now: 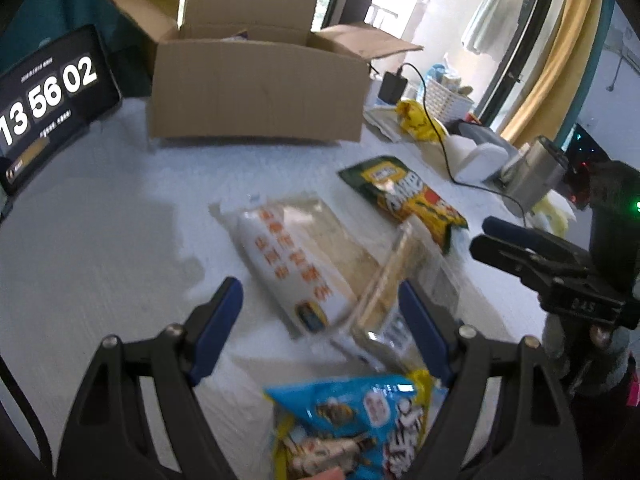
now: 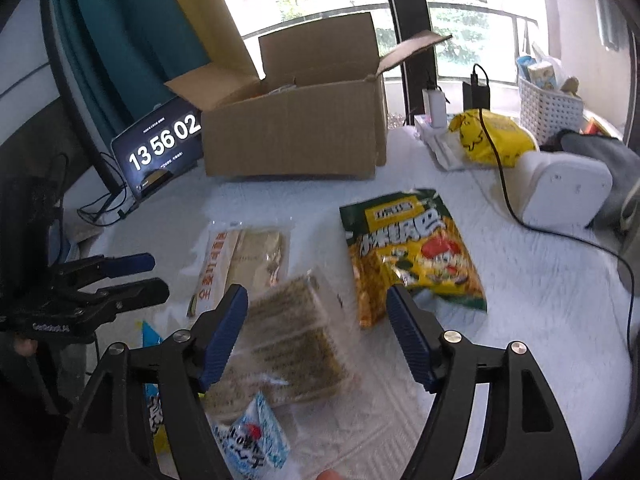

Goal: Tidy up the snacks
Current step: 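Move both tools back from the box toward the snacks on the table, then grasp the blue cartoon bag with the left tool while the right tool grasps the light-blue pack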

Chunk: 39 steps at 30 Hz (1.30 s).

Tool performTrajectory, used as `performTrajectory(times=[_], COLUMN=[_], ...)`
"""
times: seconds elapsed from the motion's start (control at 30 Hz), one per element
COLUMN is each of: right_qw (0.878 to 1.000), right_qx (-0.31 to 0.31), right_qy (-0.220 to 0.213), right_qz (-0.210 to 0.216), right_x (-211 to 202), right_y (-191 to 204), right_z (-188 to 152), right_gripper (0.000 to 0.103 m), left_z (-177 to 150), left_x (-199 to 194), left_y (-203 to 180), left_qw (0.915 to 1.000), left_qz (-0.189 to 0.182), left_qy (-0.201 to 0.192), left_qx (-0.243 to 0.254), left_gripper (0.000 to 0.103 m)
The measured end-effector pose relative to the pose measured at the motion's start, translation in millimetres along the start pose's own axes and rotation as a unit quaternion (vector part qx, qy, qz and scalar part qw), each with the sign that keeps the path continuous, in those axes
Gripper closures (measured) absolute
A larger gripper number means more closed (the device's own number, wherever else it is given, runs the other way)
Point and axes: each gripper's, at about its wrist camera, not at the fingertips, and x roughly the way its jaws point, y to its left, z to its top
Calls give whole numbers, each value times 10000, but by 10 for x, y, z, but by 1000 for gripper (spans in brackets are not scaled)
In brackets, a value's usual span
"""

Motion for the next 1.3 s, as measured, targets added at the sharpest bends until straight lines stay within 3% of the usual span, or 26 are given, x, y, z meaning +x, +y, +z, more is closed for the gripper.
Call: performTrajectory(times=[0.3, 0.73, 0.93, 1.1, 1.17, 1.3], right_qw=[9998, 9981, 9966, 9960, 9954, 9945], right_qx=[132, -99, -220, -226, -247, -393], right_qy=[150, 579, 766, 854, 895, 913], right_qz=[38, 194, 218, 150, 216, 315], right_x=[-76, -34, -6, 32, 46, 45], right_y=[66, 292, 323, 312, 326, 397], right_z=[-221, -564, -682, -767, -782, -795], right_gripper=[28, 28, 28, 28, 31, 52], left_z=[-374, -678, -742, -810, -813, -813], left_x=[-33, -13, 100, 162, 163, 155], left_y=[-164, -179, -255, -336, -353, -337], left_qw=[9992, 9981, 9960, 9944, 9940, 9942], left_qz=[-220, 57, -50, 6, 34, -4], left_qy=[325, 489, 717, 755, 765, 751], left_qx=[65, 384, 524, 746, 784, 775], left_gripper=[16, 15, 3, 1, 1, 2])
